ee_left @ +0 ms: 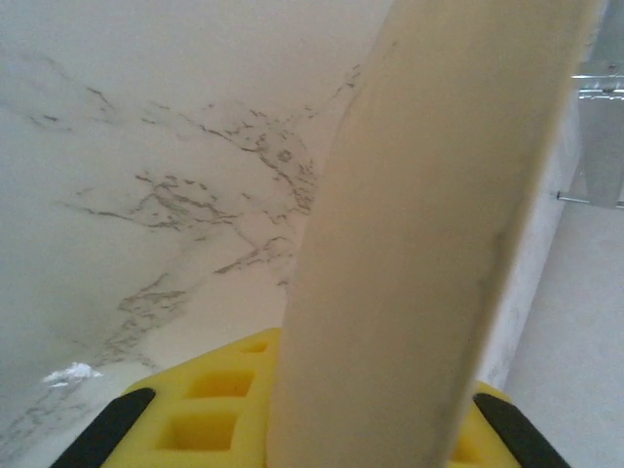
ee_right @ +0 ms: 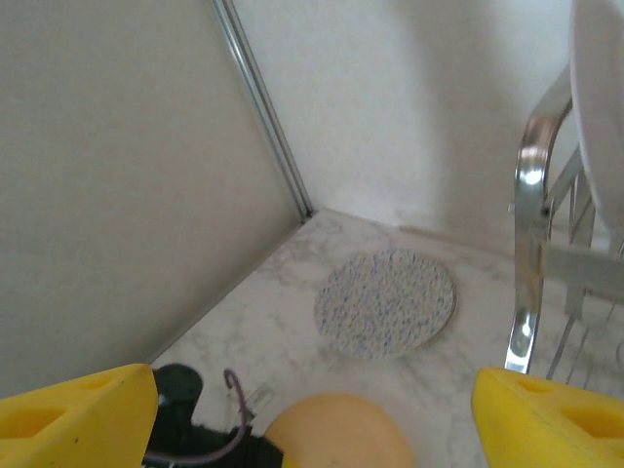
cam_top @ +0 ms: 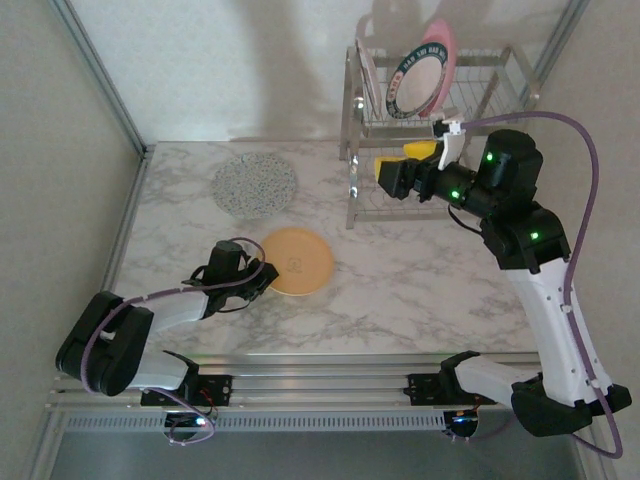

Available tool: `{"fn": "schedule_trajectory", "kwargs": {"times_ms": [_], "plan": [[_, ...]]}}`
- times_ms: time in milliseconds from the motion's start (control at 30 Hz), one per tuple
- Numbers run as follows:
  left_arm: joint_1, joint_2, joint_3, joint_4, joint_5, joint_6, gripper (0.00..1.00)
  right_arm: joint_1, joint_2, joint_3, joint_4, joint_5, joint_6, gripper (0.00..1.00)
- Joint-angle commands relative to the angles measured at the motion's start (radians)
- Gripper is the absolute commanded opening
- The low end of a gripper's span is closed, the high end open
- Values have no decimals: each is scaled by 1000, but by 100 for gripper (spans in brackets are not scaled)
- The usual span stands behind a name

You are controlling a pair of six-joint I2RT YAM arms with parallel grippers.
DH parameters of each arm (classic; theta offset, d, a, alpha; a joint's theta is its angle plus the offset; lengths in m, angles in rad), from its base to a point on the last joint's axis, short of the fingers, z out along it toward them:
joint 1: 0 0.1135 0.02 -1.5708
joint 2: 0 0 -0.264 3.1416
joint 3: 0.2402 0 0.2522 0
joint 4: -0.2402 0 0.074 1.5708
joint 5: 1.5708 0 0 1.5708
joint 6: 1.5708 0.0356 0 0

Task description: Unload the plates from the dish rack

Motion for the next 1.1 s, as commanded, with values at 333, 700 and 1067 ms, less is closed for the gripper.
{"fn": "schedule_trajectory", "kwargs": {"times_ms": [333, 700, 1067], "plan": [[15, 76, 35, 9, 14, 98, 0, 8, -17, 69, -376, 133, 62, 85], [17, 140, 74, -40, 5, 138, 4, 8, -27, 43, -356, 160, 57, 86], [18, 132, 121, -178, -41, 188, 33, 8, -14, 53, -346, 164, 48, 87]]}}
